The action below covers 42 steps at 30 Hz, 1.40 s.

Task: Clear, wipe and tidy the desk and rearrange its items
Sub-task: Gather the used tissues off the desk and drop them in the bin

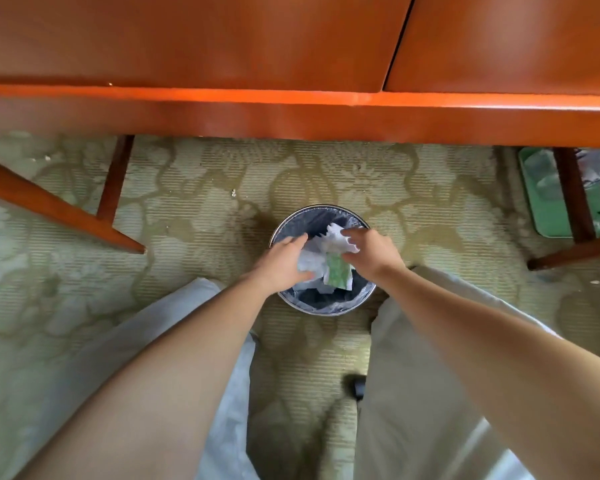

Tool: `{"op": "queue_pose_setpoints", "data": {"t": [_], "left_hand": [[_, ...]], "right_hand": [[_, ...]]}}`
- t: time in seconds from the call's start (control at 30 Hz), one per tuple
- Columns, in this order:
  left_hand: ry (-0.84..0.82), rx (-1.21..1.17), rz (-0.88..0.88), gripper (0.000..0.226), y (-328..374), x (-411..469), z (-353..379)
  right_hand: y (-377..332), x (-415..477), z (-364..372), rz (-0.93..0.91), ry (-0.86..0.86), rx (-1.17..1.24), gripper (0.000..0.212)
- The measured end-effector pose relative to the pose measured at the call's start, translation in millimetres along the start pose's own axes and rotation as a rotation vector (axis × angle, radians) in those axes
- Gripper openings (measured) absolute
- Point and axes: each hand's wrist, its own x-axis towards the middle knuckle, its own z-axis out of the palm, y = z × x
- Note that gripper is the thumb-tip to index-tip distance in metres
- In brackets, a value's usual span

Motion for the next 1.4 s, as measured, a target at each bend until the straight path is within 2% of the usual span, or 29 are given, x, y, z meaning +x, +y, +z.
{"op": "queue_pose_setpoints", "data": {"t": [0.3,0.57,1.03,1.27,1.4], "left_hand": [[0.065,0.048,0.059,0.082,6,-23,-24],[0.123,0.135,0.081,0.082,24,-105,-72],[0.469,0.272,0.052,0.083,57,-294,-186],[0.654,0.236,-0.003,0.071,51,-334,-254],[0.813,0.183,-0.064,0.063,40,-336,-298]], "right_hand": [[-14,-23,-12,-0.036,-0.023,0.04,0.046],[-63,-89,-52,-0.179,0.003,-0.043,0.044],[-181,-222,-144,-0.509,0.275,-0.086,0.039],[-237,-235,-192,-0.575,0.372,-0.118,0.039],[-275,-221,-216,-0.573,0.44,-0.166,0.053]]}}
